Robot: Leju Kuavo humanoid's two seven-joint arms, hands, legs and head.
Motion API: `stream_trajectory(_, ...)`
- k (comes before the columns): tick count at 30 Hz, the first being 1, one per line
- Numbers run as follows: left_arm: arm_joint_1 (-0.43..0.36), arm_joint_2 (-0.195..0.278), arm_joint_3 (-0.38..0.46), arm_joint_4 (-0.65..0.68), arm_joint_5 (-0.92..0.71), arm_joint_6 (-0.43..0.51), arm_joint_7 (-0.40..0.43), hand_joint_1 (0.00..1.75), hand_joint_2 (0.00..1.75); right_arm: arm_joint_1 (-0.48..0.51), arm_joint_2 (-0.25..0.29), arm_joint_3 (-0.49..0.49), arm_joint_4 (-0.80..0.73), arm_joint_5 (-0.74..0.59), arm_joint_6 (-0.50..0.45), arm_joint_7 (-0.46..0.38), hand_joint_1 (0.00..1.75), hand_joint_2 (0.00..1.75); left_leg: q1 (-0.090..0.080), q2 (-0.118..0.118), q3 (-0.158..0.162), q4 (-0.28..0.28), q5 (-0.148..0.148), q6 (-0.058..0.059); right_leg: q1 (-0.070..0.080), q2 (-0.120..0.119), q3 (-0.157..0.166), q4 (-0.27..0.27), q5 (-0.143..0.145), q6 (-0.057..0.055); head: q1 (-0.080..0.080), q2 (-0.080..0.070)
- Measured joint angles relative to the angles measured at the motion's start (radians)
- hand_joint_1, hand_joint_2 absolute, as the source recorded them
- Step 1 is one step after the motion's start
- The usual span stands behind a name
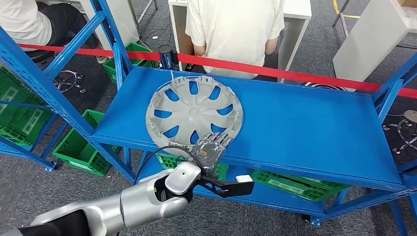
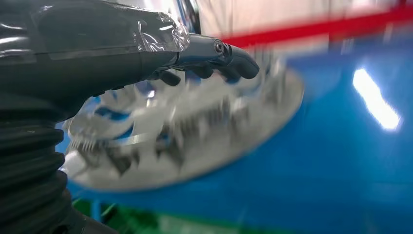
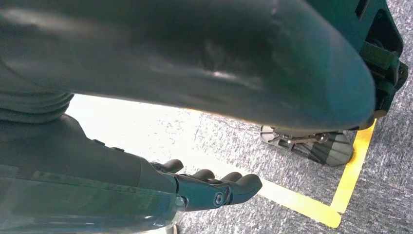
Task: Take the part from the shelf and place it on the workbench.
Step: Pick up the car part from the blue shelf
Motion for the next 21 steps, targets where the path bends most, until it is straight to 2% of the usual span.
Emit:
stream_trajectory(3,-0.021,0.008,-0.004,0.020,0.072,-0.106,0.019,0.00,1.75,-0.004,0.000,0.001,0.000,0.006,0.007,0.007,0.00,0.00,0.000,0.000,0.000,0.000,0.000,0.000,0.000,0.000,0.000,0.000,0.000,0.000,0.000,0.000)
stream_trajectory(5,-0.035,0.015,-0.007,0.027,0.101,-0.142,0.022,0.00,1.75,-0.005,0.000,0.001,0.000,0.009,0.010,0.011,0.00,0.00,0.000,0.000,0.000,0.000,0.000,0.000,0.000,0.000,0.000,0.000,0.000,0.000,0.000,0.000)
stream_trajectory(21,-0.077,0.041,-0.024,0.069,0.162,-0.188,0.030,0.00,1.75,-0.010,0.000,0.001,0.000,0.010,0.012,0.013,0.00,0.00,0.000,0.003,0.000,0.000,0.000,0.000,0.000,0.000,0.000,0.000,0.000,0.000,0.000,0.000)
